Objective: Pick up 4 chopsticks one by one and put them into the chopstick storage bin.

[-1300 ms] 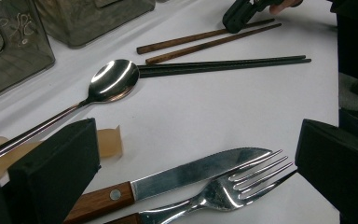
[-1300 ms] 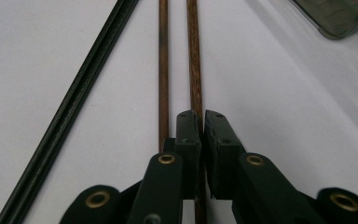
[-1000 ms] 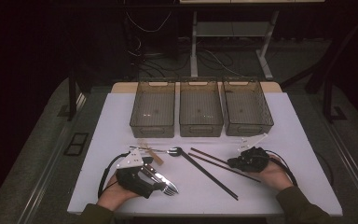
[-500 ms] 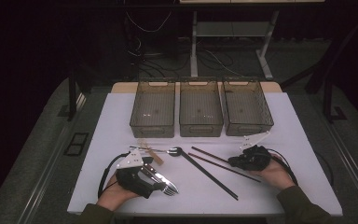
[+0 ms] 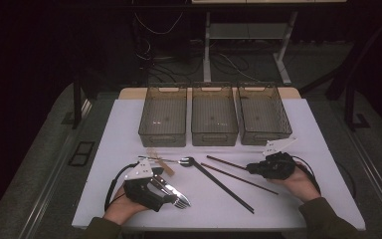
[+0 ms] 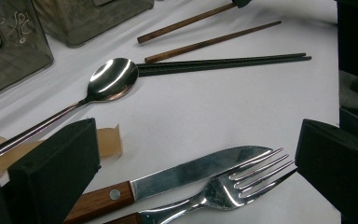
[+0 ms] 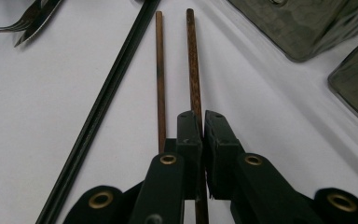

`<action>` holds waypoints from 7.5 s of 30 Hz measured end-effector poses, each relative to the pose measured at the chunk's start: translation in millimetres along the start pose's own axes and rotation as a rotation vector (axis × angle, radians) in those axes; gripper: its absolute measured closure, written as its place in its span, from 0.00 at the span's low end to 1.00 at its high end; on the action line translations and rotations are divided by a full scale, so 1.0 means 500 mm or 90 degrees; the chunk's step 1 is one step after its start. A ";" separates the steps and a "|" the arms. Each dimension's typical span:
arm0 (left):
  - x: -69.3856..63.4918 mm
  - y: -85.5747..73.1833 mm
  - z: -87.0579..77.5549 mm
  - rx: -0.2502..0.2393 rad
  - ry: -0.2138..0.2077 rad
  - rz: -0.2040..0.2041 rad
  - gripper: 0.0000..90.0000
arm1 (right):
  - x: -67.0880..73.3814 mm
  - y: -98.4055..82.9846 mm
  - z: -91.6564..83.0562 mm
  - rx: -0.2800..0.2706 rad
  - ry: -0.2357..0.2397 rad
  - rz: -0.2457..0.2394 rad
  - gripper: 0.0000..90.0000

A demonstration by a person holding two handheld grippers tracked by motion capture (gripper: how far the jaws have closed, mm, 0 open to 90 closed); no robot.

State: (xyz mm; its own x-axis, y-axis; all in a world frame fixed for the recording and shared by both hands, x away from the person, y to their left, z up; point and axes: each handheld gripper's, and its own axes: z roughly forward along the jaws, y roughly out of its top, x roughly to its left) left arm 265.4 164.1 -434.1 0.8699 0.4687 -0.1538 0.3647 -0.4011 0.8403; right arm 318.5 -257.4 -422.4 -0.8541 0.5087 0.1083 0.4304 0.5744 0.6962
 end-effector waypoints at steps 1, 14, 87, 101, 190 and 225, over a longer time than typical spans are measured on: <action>0.000 0.000 0.000 0.001 -0.001 -0.001 0.00 | 0.000 0.001 -0.001 -0.001 -0.001 -0.001 0.95; 0.004 -0.003 0.002 0.000 -0.002 0.001 0.00 | -0.003 0.015 -0.029 -0.048 0.002 0.007 0.95; -0.003 0.004 0.006 -0.005 -0.006 0.004 0.00 | -0.010 0.366 0.104 -0.090 -0.074 0.068 0.95; -0.003 0.005 0.007 -0.009 -0.006 0.005 0.00 | -0.012 0.438 0.199 -0.056 -0.109 0.084 0.95; 0.007 0.002 0.004 -0.013 0.000 -0.001 0.00 | -0.013 0.262 0.089 -0.132 -0.038 0.027 0.33; 0.002 0.000 0.006 0.003 0.006 0.008 0.00 | 0.043 0.019 -0.002 -0.049 -0.014 0.023 0.52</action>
State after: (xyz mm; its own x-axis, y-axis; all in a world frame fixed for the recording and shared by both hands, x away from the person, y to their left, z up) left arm 267.0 162.3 -435.7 0.8714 0.4708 -0.1376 0.3545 -0.4107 0.8400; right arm 304.2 -241.6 -412.8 -0.8316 0.5426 0.1187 0.4360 0.5053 0.7447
